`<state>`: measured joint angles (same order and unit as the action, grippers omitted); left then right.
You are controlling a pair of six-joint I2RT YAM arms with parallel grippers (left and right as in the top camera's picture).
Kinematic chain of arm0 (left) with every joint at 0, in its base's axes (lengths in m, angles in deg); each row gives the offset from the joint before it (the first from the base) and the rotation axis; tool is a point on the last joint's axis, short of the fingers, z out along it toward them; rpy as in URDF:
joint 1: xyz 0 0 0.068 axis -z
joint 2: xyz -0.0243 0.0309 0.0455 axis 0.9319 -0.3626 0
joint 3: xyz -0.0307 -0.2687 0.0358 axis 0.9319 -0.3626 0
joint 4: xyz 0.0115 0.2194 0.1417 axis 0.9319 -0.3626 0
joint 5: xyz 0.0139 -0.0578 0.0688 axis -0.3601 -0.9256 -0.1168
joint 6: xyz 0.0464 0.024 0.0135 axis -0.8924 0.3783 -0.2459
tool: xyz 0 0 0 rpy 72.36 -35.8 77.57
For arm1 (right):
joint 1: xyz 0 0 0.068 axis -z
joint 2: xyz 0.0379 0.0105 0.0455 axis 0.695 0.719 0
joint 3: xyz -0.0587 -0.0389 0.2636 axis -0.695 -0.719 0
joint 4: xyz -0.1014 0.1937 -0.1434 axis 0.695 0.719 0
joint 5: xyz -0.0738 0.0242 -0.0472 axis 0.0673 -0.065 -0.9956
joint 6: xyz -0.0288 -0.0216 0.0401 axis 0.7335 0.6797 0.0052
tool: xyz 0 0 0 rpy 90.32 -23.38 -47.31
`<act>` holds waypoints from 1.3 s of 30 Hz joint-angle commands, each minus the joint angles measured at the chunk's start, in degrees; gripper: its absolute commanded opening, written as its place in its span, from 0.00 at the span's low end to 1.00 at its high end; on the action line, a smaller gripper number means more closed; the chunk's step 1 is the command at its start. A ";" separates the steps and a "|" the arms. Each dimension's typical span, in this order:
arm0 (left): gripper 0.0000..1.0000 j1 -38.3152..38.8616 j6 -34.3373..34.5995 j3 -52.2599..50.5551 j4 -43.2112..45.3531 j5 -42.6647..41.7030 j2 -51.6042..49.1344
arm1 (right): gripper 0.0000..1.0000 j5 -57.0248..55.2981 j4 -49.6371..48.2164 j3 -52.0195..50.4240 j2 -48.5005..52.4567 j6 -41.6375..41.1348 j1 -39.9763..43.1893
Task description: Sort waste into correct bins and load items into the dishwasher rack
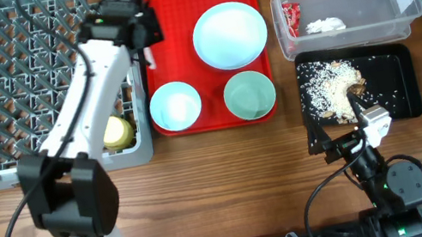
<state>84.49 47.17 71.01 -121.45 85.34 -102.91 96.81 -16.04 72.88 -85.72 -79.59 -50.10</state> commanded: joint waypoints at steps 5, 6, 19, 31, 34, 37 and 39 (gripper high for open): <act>0.04 -6.03 -14.10 -0.96 -2.16 4.11 -2.67 | 1.00 -1.20 -0.22 -0.20 -0.79 0.55 0.13; 0.04 -6.27 -14.45 -1.01 -2.36 4.02 -3.41 | 1.00 -1.20 -0.20 -0.20 -0.79 0.52 0.13; 0.58 -6.29 -10.47 -0.94 -4.92 5.35 1.09 | 1.00 -1.20 -0.22 -0.20 -0.79 0.55 0.13; 0.89 -0.66 -10.49 -0.94 -17.86 -23.78 21.18 | 1.00 -1.20 -0.20 -0.20 -0.79 0.55 0.13; 0.84 2.60 -8.63 -0.96 -21.07 -23.87 21.53 | 1.00 -1.20 -0.20 -0.20 -0.79 0.55 0.13; 0.73 5.42 -1.27 -1.29 -24.17 -23.76 19.91 | 1.00 -1.20 -0.20 -0.20 -0.79 0.55 0.13; 0.70 7.76 1.70 -2.62 -24.98 -23.71 18.56 | 1.00 -1.20 -0.20 -0.20 -0.79 0.55 0.13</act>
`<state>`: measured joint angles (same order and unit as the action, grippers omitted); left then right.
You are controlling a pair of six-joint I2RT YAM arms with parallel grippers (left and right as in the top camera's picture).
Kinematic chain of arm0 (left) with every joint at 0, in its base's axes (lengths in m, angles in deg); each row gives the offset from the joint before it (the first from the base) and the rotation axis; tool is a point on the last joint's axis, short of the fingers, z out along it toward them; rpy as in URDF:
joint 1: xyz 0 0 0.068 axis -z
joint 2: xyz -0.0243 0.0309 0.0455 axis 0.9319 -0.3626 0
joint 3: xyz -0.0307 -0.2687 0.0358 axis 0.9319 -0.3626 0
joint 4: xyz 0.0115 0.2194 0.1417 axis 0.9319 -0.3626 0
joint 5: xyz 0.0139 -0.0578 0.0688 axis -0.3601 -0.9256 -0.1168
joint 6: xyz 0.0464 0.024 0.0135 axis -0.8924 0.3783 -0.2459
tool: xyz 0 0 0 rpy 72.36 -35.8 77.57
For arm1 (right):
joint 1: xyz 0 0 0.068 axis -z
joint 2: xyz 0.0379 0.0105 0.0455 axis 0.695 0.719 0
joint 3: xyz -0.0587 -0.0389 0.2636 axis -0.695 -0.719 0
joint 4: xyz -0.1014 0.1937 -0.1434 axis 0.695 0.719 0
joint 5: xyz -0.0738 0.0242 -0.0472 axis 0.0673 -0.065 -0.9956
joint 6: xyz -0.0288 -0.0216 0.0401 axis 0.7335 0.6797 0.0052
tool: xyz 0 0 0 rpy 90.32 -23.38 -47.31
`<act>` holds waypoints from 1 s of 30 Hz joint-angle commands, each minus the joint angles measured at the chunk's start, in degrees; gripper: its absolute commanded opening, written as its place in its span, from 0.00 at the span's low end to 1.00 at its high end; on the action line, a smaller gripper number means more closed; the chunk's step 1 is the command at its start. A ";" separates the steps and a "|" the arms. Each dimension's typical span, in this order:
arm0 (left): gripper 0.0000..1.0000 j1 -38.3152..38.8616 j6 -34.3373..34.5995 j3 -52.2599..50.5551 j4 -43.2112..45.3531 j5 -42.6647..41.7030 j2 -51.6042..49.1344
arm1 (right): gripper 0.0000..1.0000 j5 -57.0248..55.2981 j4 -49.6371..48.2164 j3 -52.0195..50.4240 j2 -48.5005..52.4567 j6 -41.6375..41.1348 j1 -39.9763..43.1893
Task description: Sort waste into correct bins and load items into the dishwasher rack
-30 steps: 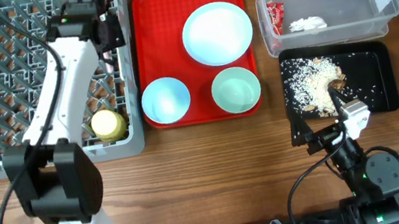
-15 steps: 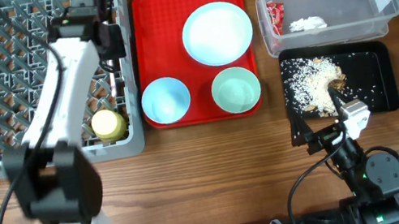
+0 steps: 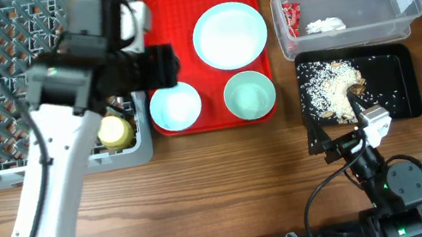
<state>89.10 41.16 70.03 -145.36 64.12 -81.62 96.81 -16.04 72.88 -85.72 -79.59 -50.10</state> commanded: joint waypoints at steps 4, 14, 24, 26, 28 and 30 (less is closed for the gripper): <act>0.63 8.15 13.31 -7.48 1.68 2.97 -5.97 | 1.00 -1.20 -0.20 -0.20 -0.79 0.55 0.13; 0.56 9.84 19.34 -10.19 5.97 8.98 -12.48 | 1.00 -1.20 -0.20 -0.20 -0.79 0.52 0.13; 0.47 15.76 19.32 -10.19 16.20 6.93 -19.47 | 1.00 -1.20 -0.20 -0.20 -0.79 0.55 0.13; 0.47 16.17 19.34 -10.19 16.57 6.62 -22.03 | 1.00 -1.20 -0.20 -0.20 -0.79 0.52 0.13; 0.48 16.17 19.32 -10.19 17.11 5.29 -24.35 | 1.00 -1.20 -0.20 -0.20 -0.79 0.52 0.13; 0.47 16.17 19.34 -10.19 18.25 4.98 -26.58 | 1.00 -1.20 -0.20 -0.20 -0.79 0.55 0.13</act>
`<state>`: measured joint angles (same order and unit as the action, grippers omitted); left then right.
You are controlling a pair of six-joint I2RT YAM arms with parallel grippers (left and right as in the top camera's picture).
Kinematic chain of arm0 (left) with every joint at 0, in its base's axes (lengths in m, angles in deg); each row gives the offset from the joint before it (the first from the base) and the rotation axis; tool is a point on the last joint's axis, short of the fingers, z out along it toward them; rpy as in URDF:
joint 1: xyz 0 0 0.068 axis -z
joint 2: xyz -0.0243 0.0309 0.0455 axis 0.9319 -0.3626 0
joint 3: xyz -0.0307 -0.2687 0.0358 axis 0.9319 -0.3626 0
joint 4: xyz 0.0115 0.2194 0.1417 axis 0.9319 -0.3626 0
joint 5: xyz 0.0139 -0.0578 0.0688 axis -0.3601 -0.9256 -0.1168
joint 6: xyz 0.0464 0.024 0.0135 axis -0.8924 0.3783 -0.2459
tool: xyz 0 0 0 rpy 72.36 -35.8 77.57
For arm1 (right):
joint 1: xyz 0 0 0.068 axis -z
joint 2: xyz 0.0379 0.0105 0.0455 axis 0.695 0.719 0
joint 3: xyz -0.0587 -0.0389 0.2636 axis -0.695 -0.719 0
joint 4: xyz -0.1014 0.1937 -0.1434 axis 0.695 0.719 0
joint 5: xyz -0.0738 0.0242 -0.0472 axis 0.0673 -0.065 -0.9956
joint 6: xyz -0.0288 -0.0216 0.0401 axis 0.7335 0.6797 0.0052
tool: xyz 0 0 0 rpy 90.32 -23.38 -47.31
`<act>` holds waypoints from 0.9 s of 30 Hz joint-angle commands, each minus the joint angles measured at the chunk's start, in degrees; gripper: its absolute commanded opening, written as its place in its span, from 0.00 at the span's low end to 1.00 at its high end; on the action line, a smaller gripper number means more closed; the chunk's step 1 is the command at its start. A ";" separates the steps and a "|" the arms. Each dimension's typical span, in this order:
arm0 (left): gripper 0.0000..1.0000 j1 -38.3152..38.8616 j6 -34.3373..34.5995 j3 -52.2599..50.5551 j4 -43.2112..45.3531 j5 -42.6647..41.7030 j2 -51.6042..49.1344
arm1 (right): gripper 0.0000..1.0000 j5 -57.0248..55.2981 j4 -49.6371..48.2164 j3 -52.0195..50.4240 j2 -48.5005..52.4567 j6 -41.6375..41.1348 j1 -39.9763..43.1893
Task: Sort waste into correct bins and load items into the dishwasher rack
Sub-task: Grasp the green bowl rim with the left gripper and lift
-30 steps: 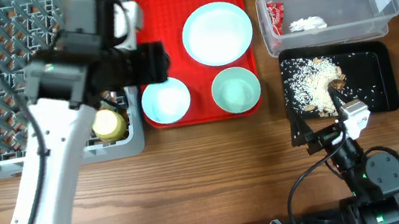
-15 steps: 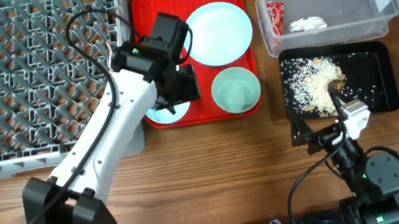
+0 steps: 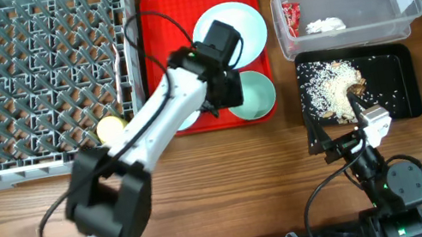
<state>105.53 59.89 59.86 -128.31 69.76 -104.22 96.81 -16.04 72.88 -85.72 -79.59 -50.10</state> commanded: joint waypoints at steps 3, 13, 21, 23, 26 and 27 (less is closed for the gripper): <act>0.41 -0.28 0.63 -0.02 2.36 -0.66 -6.49 | 1.00 -1.20 -0.20 -0.20 -0.79 0.52 0.13; 0.13 -0.31 0.59 -0.02 5.22 3.19 -7.43 | 1.00 -1.20 -0.20 -0.20 -0.79 0.52 0.13; 0.04 -0.31 0.57 -0.02 7.02 5.79 -7.48 | 1.00 -1.20 -0.20 -0.20 -0.79 0.52 0.13; 0.04 -0.31 0.57 0.00 6.60 5.62 -7.48 | 1.00 -1.20 -0.20 -0.20 -0.79 0.52 0.13; 0.04 -0.31 -0.13 0.07 5.75 5.53 -7.02 | 1.00 -1.20 -0.20 -0.20 -0.79 0.52 0.13; 0.04 -0.35 -0.76 0.33 5.01 5.55 -6.45 | 1.00 -1.20 -0.20 -0.20 -0.79 0.55 0.13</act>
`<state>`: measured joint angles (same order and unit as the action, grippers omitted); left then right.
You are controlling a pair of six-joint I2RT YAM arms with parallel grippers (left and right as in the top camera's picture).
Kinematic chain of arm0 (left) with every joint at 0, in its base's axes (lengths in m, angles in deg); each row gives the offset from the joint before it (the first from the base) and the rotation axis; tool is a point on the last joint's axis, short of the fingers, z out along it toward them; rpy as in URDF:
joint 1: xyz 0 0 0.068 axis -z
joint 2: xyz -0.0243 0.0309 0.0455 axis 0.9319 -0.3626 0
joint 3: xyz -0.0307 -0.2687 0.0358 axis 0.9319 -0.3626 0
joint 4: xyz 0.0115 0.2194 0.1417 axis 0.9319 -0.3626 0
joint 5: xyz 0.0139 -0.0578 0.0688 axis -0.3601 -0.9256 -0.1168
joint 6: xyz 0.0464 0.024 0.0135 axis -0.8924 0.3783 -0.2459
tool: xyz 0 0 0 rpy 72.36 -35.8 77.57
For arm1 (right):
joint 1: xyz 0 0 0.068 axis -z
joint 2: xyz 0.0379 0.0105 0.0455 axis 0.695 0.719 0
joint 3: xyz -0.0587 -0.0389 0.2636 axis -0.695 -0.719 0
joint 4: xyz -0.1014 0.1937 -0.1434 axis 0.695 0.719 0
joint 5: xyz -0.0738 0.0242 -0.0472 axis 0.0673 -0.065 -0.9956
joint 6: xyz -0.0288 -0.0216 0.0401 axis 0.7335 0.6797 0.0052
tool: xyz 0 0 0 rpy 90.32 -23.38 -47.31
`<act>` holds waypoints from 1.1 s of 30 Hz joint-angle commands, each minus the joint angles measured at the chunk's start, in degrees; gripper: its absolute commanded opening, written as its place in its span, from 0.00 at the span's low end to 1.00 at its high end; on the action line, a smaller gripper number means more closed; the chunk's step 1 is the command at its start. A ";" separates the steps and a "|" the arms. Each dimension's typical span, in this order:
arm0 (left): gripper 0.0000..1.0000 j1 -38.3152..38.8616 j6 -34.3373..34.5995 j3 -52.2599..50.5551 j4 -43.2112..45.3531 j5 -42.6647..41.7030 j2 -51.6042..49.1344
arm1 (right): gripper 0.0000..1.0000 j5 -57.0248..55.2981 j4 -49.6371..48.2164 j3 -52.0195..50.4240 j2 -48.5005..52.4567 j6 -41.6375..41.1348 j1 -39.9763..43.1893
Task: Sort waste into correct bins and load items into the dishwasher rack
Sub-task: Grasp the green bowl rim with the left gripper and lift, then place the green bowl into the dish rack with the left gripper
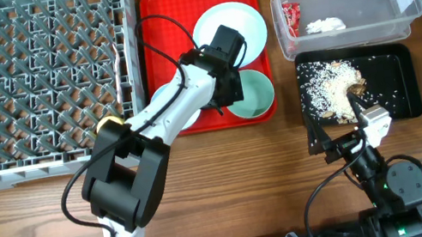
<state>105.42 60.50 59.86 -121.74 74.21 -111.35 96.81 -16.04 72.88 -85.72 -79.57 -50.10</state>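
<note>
On the red tray [150, 7] stand a white plate [242, 21], a green bowl [253, 98] and a light blue bowl [171, 118] half hidden under my left arm. The left gripper [226, 91] sits at the green bowl's left rim; its fingers are hidden under the wrist, so its state does not show. The grey dishwasher rack [22, 82] fills the left, with a yellow item [111, 121] in its right-hand compartment. My right gripper [340, 146] rests low at the near right, beside the black tray.
A clear bin [350, 20] at the back right holds a red wrapper [291, 17] and a white tissue [324, 25]. In front of it lies a black tray [392, 82] with rice and food scraps [334, 84]. A thin utensil [119, 78] lies along the rack's right side.
The left gripper has shifted slightly nearer and lower, from between the white plate and the green bowl to the green bowl's left rim. The right arm has not moved.
The left gripper was first at the rack's right edge by the tray's far left corner. Then it hung over the tray's left side above the light blue bowl. Then it was in the middle of the tray, and now at the green bowl's rim.
</note>
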 commanded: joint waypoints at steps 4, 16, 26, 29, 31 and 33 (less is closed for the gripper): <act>0.04 -1.11 -1.60 4.68 -6.86 1.38 4.76 | 1.00 -1.20 -0.20 -0.20 -0.79 0.52 0.13; 0.04 -6.34 -5.44 18.97 -31.56 49.29 13.46 | 1.00 -1.20 -0.20 -0.20 -0.79 0.52 0.13; 0.04 -15.08 -2.82 18.64 -36.48 61.29 11.06 | 1.00 -1.20 -0.15 -0.20 -0.72 0.52 0.13; 0.04 -16.92 -2.80 18.18 -37.29 65.00 9.07 | 1.00 -1.22 -0.15 -0.20 -0.72 0.50 0.13; 0.04 -17.62 -2.29 17.11 -36.54 65.90 7.98 | 1.00 -1.20 -0.15 -0.20 -0.72 0.52 0.13; 0.04 -17.86 -1.07 15.30 -35.60 66.73 6.84 | 1.00 -1.20 -0.15 -0.20 -0.72 0.50 0.13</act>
<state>88.18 56.67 77.87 -158.35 135.50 -101.95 96.81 -16.04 72.88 -85.72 -79.57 -50.10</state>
